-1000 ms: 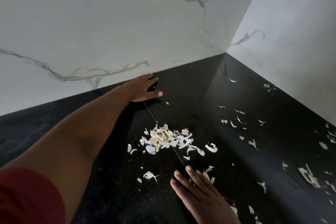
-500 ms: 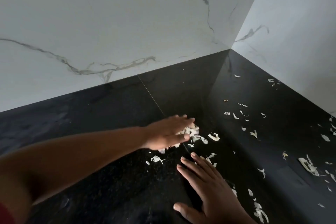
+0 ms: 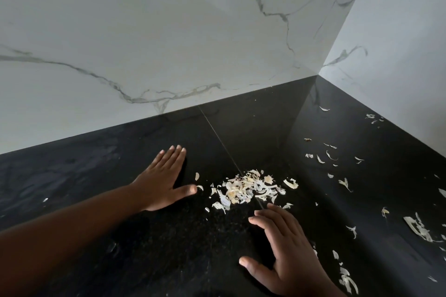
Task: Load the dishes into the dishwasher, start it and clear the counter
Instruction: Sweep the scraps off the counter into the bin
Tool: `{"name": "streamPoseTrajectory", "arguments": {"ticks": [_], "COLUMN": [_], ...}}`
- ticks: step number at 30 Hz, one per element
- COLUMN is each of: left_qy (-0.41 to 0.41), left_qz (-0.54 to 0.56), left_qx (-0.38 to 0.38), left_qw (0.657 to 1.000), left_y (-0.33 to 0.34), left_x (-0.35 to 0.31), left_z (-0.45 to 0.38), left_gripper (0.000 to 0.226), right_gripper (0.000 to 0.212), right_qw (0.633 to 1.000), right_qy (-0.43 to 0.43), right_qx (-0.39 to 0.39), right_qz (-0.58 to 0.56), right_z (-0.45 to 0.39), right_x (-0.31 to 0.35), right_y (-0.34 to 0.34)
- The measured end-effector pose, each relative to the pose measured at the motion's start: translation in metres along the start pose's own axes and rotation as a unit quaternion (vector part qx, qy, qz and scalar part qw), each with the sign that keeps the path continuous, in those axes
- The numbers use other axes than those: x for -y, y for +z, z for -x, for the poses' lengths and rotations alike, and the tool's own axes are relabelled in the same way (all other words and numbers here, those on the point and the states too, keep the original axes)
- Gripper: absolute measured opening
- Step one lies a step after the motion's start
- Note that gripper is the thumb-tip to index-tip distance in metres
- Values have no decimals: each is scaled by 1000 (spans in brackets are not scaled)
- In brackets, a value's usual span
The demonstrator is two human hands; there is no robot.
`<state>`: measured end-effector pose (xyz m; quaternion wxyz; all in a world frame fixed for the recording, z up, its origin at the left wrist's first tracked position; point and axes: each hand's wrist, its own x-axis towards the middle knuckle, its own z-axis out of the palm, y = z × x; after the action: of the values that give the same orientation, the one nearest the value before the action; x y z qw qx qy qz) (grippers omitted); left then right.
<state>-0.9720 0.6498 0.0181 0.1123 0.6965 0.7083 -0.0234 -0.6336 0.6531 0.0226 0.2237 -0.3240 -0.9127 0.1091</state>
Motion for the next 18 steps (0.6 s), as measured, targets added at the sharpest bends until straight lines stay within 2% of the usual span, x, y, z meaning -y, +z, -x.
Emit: {"name": "streamPoseTrajectory", "arguments": {"ticks": [3,6,10,13,18], "left_qy": [13,48,81,93,91], "left_qz": [-16,34,56,84,263], "left_qx": [-15,-42,-49,-51,-41], "left_qw": [1000,997,994,991,960], "left_y": [14,22,23,16,8], "left_x": [-21,-78,-148,-162,-154], "left_z": [6,-7,-37,-45,-12], "left_gripper": [121,123,107,89,74], "right_gripper": [65,65,65,68,69], "right_qw": [1000,1000,999,996,998], "right_qy": [-4,-6,37,70,49], "right_qx": [0,1,-25,-49,-46], "right_qz": [0,-6,-13,-11,10], "right_z": [1,3,2,2,3], "right_x": [-2,-3,-5,-6,-5], "right_y": [2,4,5,4,4]}}
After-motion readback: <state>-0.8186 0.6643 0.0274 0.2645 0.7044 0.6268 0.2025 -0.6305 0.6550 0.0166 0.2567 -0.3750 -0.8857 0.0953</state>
